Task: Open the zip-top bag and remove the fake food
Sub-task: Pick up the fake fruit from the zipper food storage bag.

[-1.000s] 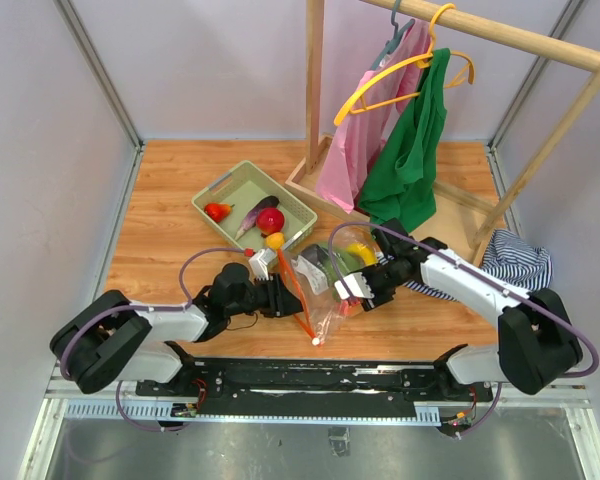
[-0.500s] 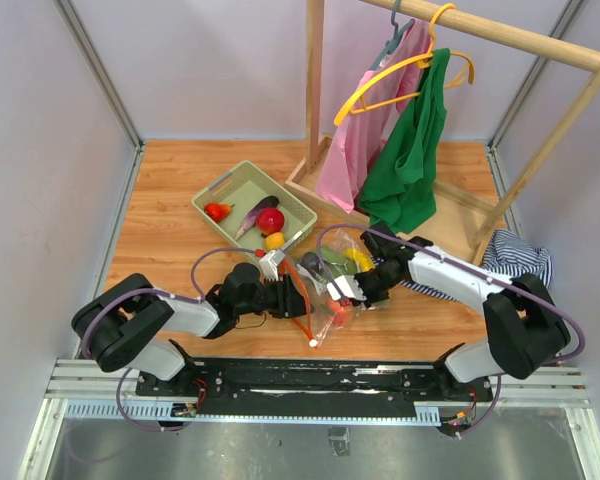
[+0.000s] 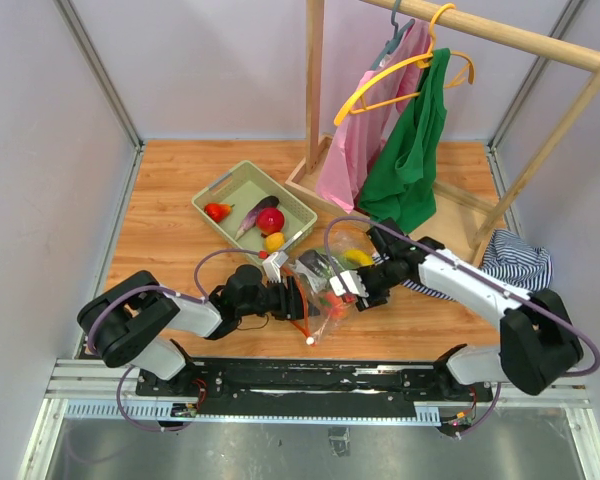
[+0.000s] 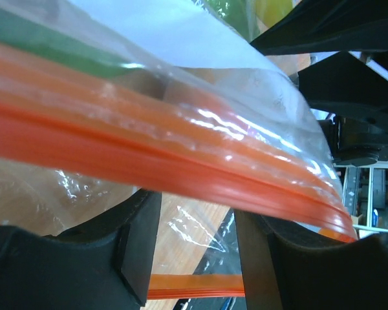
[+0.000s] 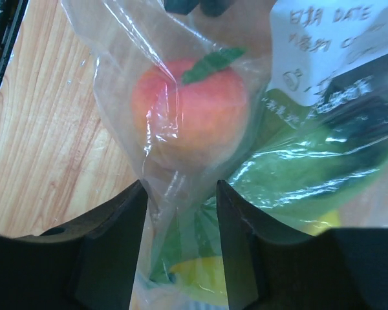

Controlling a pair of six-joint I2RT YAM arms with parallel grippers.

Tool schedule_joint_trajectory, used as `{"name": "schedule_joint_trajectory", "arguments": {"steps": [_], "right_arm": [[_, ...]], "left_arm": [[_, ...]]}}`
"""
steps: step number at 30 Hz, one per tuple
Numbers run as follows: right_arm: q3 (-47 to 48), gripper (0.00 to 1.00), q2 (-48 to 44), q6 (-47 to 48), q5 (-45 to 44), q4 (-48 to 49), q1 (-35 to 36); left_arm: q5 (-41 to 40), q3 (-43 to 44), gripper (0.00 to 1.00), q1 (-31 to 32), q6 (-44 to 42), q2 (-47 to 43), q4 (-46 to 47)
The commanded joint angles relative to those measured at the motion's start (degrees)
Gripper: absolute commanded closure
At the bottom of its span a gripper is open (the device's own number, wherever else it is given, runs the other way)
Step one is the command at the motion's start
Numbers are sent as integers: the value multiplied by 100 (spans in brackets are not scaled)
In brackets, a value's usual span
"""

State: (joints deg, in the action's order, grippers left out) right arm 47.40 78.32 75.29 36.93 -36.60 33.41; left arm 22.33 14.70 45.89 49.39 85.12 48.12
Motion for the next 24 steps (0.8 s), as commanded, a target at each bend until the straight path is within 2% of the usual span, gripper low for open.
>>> {"name": "schedule_joint_trajectory", "arguments": {"steps": [1, 6, 16, 19, 24], "right_arm": [[-138, 47, -518, 236, 468, -169, -150], [-184, 40, -508, 207, 657, -60, -146], [-276, 40, -212, -320, 230, 592, 77], [-235, 43, -38, -409, 80, 645, 207], [-128, 55, 231, -548, -78, 667, 393]], "left_arm": [[37, 71, 47, 52, -7, -42, 189], [40, 51, 46, 52, 74, -54, 362], [121, 44, 40, 60, 227, 82, 771], [61, 66, 35, 61, 263, 143, 816], [-33, 90, 25, 74, 276, 216, 911]]}}
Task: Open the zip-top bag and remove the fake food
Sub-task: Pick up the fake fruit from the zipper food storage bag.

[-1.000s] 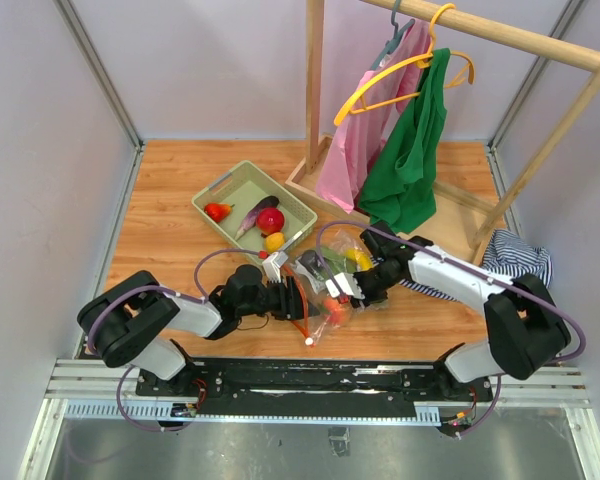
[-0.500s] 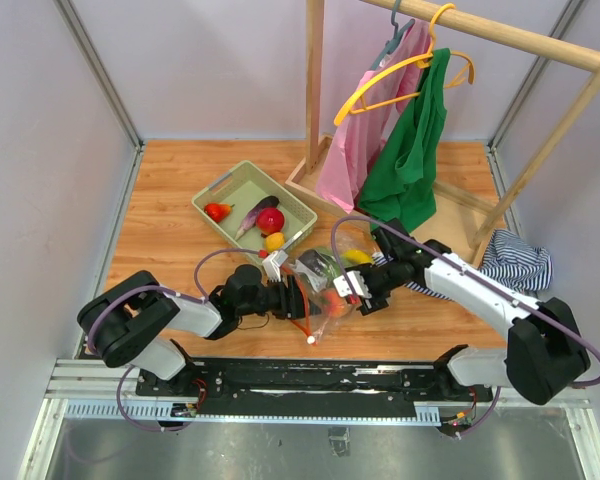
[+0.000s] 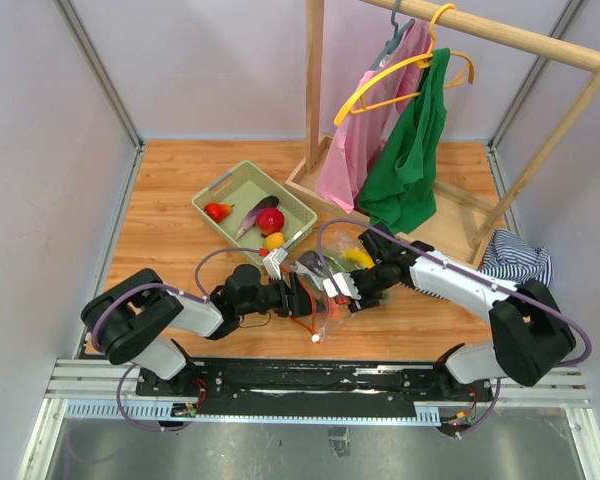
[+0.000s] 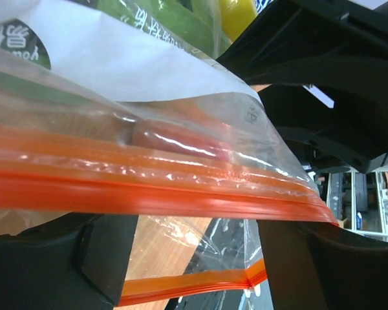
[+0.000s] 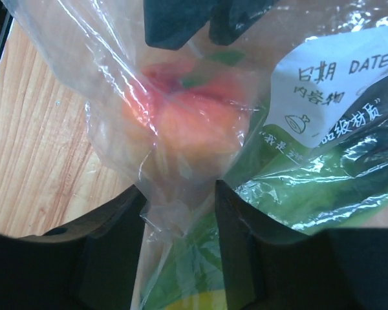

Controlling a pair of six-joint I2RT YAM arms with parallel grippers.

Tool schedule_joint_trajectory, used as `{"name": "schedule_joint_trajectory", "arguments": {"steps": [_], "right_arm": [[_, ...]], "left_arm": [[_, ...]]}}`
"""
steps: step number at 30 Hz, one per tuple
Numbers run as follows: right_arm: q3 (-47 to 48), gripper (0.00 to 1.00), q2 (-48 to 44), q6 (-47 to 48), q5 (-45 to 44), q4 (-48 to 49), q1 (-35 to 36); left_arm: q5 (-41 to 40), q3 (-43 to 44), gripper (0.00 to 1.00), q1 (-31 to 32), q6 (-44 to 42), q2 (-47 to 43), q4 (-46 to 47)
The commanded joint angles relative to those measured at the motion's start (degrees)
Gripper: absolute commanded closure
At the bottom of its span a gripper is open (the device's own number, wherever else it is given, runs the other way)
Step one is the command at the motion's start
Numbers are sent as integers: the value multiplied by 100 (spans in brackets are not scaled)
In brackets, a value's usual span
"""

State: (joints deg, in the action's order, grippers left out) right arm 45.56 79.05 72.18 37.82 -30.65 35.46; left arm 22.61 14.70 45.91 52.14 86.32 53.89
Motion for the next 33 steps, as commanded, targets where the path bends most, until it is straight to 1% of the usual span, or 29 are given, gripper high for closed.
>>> {"name": "schedule_joint_trajectory", "arguments": {"steps": [1, 4, 8, 14, 22, 24, 33], "right_arm": [[74, 59, 196, -270, -172, 77, 222], [117, 71, 286, -376, -179, 118, 306], [200, 85, 388, -509, -163, 112, 356], [239, 98, 410, -594, 14, 104, 356], [273, 99, 445, -649, 204, 69, 387], [279, 99, 460, -660, 234, 68, 403], [321, 99, 472, -730, 340, 75, 426]], "left_arm": [[-73, 97, 23, 80, 6, 124, 352], [-92, 145, 22, 106, -17, 244, 395], [-127, 177, 22, 143, -2, 390, 508], [-259, 199, 21, 224, -28, 484, 537], [-362, 279, 18, 301, -72, 568, 506], [-414, 321, 15, 333, -84, 588, 473], [-557, 518, 12, 474, -175, 747, 239]]}}
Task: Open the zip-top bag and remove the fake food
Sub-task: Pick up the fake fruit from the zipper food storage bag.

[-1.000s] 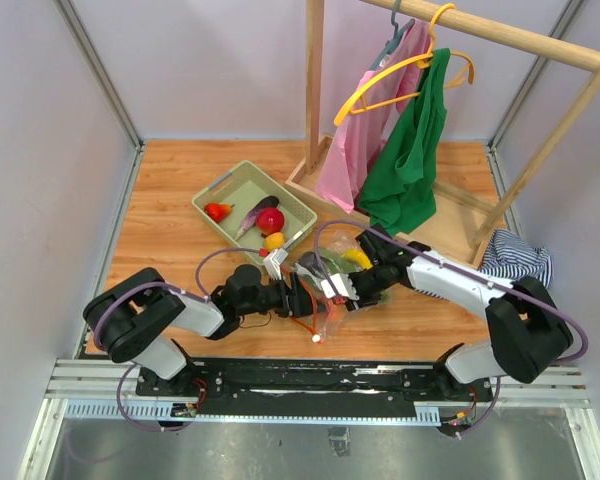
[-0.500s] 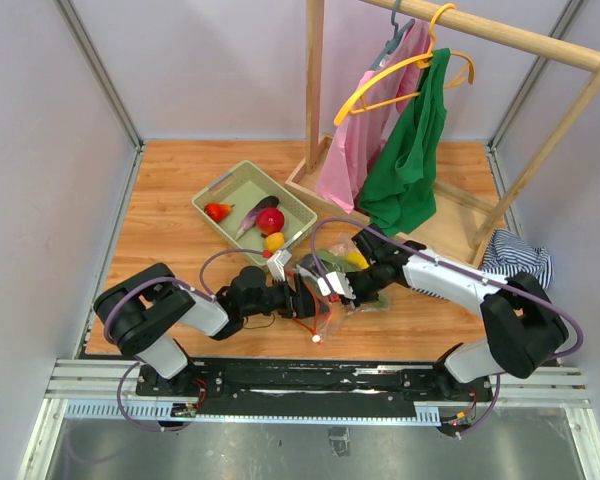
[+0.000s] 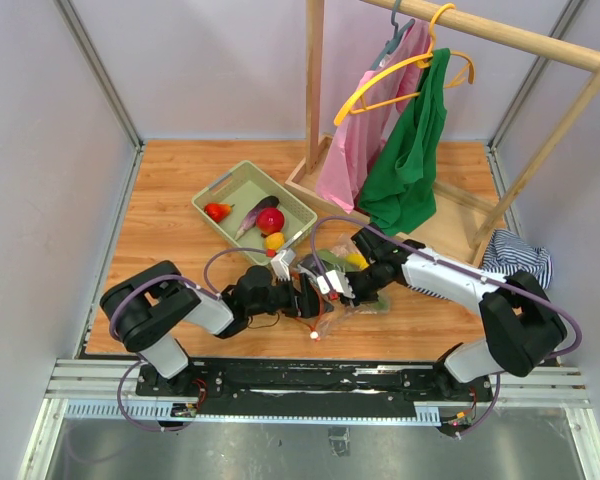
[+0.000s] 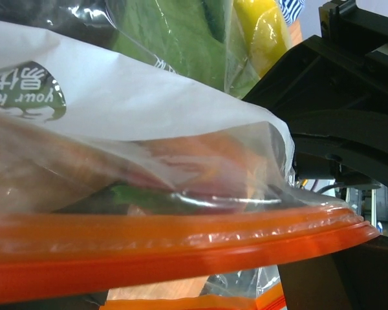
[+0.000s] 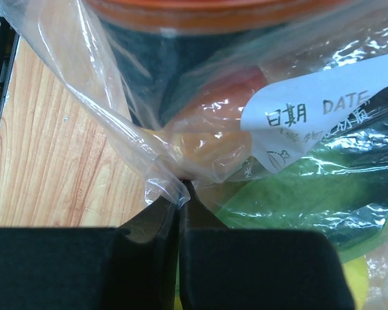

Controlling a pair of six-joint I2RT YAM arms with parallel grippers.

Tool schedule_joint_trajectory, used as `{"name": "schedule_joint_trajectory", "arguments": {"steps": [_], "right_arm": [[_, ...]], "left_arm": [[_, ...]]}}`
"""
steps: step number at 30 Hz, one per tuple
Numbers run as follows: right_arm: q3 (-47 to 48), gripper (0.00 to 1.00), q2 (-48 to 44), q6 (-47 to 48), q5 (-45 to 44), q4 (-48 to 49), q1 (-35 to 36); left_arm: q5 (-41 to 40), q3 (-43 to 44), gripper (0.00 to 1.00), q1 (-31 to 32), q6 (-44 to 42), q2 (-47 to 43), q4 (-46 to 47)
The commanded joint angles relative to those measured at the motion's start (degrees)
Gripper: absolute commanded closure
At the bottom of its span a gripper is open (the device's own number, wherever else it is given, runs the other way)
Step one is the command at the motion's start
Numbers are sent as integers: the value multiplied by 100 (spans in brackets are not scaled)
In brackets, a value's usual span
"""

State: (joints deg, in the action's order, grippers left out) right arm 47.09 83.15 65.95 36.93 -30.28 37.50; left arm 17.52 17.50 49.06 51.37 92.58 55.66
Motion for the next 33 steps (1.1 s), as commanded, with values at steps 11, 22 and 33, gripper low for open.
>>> {"name": "schedule_joint_trajectory", "arguments": {"steps": [11, 22, 33], "right_arm": [[170, 99, 71, -251, 612, 125, 222], [161, 99, 45, -252, 520, 145, 223], [105, 99, 8, -23, -89, 148, 206]], "left_arm": [[-285, 473, 9, 341, -196, 230, -266], [-361, 455, 28, 350, -116, 286, -292], [-463, 297, 66, 350, -219, 18, -421]]}}
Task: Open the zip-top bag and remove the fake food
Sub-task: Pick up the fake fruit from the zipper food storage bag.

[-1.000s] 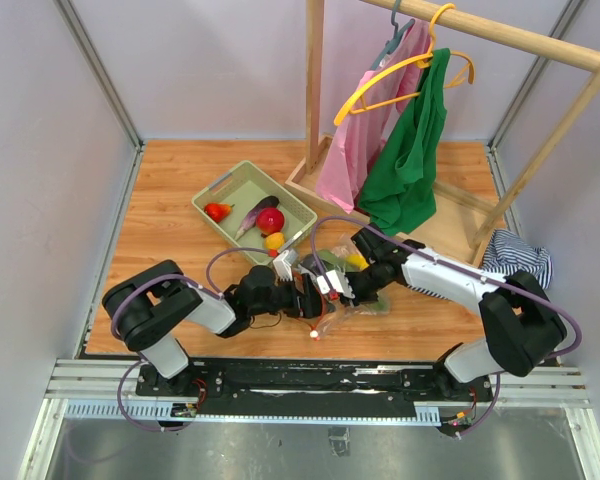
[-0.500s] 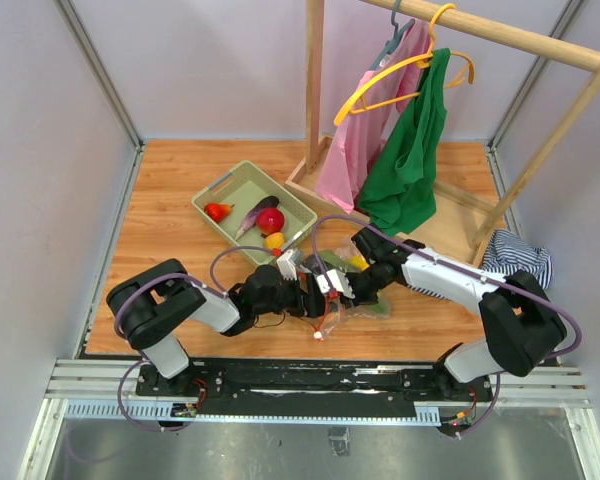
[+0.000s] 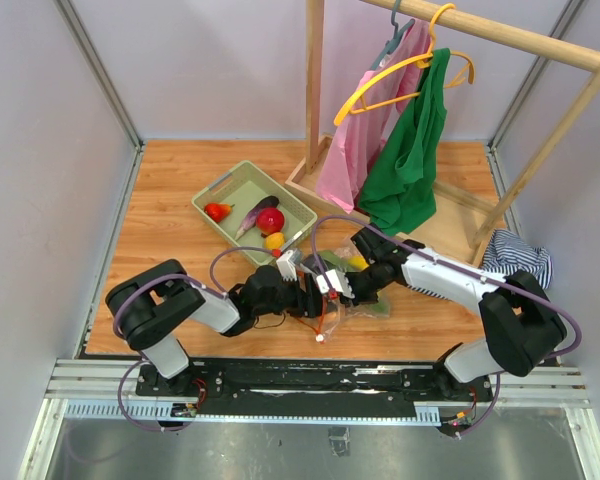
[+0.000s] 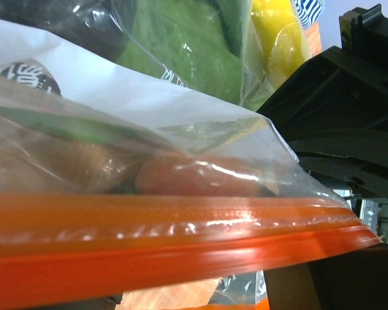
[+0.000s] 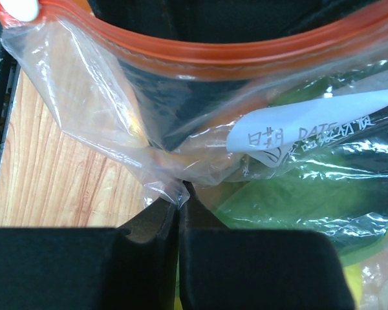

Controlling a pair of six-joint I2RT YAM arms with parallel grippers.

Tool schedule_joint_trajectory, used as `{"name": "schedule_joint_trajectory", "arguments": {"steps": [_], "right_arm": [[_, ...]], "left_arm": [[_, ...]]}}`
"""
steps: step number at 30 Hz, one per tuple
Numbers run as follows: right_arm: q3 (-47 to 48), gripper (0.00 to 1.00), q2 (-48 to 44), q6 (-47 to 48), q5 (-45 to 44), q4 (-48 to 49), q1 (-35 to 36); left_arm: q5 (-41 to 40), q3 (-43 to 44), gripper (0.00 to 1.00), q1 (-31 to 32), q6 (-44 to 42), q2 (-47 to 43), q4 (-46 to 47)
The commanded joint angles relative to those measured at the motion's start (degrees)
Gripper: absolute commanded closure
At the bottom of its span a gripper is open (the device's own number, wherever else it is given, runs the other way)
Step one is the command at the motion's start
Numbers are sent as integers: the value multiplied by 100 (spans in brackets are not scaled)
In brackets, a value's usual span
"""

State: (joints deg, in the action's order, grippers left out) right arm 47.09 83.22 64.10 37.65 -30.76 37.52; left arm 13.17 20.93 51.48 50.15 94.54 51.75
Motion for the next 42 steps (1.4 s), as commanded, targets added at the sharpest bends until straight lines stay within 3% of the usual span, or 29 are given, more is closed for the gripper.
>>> {"name": "schedule_joint_trajectory", "arguments": {"steps": [1, 16, 42], "right_arm": [[98, 99, -6, 199, -238, 202, 197], [15, 99, -130, 341, -602, 194, -235], [64, 98, -257, 446, -305, -56, -555]], "left_arm": [[-40, -76, 66, 107, -101, -222, -35], [-295, -273, 76, 94, -361, -1065, -826], [-1500, 202, 83, 90, -1462, -3551, -4196]]}}
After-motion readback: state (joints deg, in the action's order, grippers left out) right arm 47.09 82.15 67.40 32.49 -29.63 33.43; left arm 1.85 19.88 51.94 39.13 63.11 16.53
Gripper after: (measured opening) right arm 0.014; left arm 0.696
